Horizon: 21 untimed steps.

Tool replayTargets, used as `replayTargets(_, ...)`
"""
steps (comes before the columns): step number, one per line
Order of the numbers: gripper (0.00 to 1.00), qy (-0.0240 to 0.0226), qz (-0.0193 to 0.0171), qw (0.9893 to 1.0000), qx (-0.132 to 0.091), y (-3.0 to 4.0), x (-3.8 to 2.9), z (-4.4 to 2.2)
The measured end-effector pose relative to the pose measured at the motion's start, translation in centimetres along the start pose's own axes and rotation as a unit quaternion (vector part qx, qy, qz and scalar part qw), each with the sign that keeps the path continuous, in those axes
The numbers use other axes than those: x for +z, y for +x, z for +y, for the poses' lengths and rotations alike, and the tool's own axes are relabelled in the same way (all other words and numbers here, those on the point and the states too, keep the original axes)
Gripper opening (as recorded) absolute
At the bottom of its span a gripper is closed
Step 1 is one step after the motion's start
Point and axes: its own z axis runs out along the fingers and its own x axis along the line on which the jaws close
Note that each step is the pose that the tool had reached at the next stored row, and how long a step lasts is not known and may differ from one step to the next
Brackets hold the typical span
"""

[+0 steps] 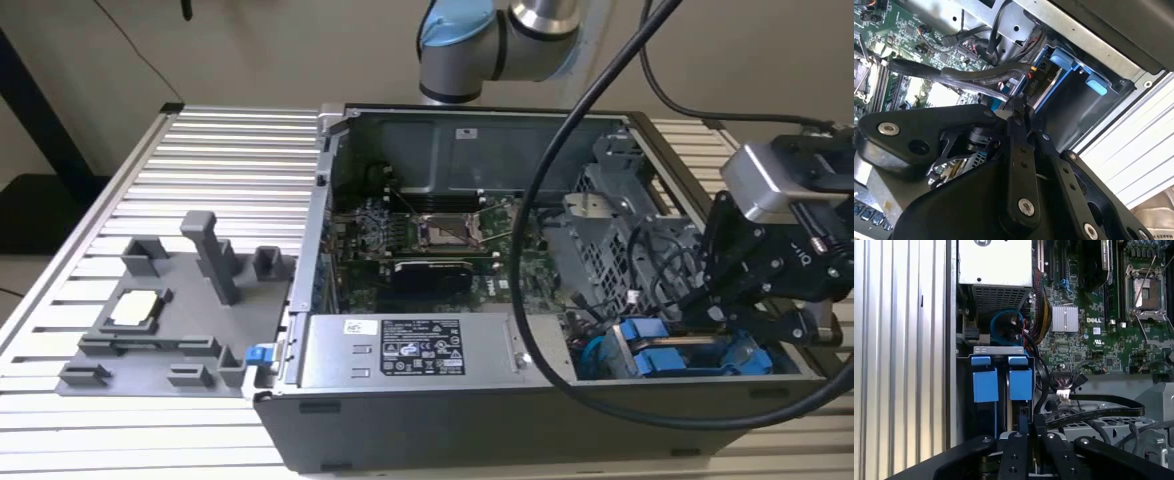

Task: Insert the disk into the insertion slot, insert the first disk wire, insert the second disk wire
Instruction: 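Insert the second disk wire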

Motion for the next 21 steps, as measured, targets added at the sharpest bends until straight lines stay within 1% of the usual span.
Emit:
replayTargets(3, 0.16, 0.0005, -0.0033, 1.0, 0.0, 0.0, 0.15, -0.02)
replayTargets(6, 0.16, 0.0008, -0.0045, 1.0, -0.001, 0.02, 0.26, -0.04)
replayTargets(13, 0.16, 0.0008, -0.0046, 1.0, -0.001, 0.03, 0.33, -0.34)
replayTargets(19, 0.16, 0.0007, -0.0044, 1.0, -0.001, 0.19, 0.78, -0.4)
replayTargets(21, 0.16, 0.0008, -0.0043, 1.0, -0.001, 0.2, 0.8, -0.4)
